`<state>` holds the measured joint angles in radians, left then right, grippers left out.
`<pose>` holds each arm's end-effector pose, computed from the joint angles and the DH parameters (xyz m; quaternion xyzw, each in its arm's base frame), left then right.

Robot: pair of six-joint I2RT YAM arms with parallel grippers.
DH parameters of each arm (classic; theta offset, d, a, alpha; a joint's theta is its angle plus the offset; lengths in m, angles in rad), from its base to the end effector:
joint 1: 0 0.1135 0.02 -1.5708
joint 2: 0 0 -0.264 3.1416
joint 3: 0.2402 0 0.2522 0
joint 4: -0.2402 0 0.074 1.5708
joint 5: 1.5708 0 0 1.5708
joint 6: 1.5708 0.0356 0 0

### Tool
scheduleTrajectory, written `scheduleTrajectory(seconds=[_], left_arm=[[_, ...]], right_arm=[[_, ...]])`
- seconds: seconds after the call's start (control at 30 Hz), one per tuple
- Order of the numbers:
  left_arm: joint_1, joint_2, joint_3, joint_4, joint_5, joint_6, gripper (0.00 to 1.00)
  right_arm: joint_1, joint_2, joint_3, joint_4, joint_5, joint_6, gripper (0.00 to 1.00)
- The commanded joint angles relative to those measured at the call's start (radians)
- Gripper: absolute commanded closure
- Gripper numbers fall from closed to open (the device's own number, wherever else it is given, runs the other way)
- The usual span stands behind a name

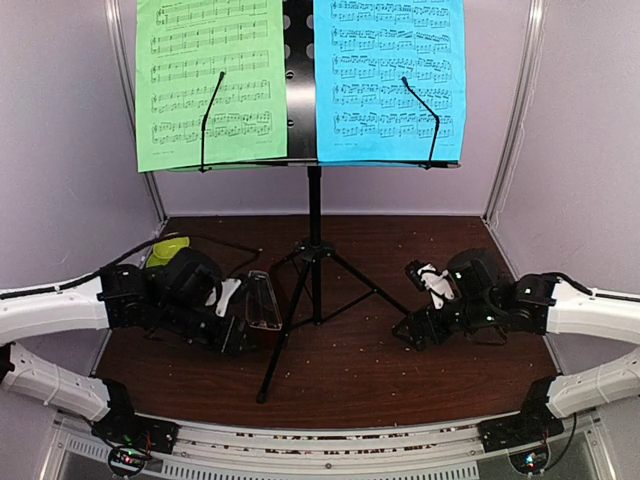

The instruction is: Set up the instrument practice props

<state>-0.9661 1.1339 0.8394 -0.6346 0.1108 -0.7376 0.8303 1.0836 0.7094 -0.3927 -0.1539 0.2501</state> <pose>0.1250 -0.1878 0.2514 0.1254 0.9393 -0.2716 0.1678 0.1477 0.1697 0.2373 -0.2913 0.8706 0.2613 0.2981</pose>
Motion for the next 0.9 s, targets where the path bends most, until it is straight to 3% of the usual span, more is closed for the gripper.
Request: scheduleTrajectory(seconds=[0.0,0.23,0.33,0.6,0.87], left_arm=[[-0.040,0.075,-0.022,0.111,0.061,0.038,0.57],[-0.045,0.193,0.008,0.187,0.103,0.082,0.57],[-0.045,0.236,0.016,0.215,0.080,0.068,0.58],[-0.045,0.321,0.081,0.218,-0.043,0.061,0.72],[-0.037,0.404,0.185,0.194,-0.126,0.101,0.82]], right_arm=[[-0.015,0.048,-0.005,0.043,-0.058,-0.013,0.09],[-0.039,0.174,0.030,0.086,-0.094,-0.010,0.15],[-0.043,0.221,0.045,0.122,-0.091,-0.003,0.23],[-0.083,0.325,0.098,0.180,-0.021,0.010,0.44],[-0.139,0.397,0.173,0.182,0.020,-0.026,0.51]])
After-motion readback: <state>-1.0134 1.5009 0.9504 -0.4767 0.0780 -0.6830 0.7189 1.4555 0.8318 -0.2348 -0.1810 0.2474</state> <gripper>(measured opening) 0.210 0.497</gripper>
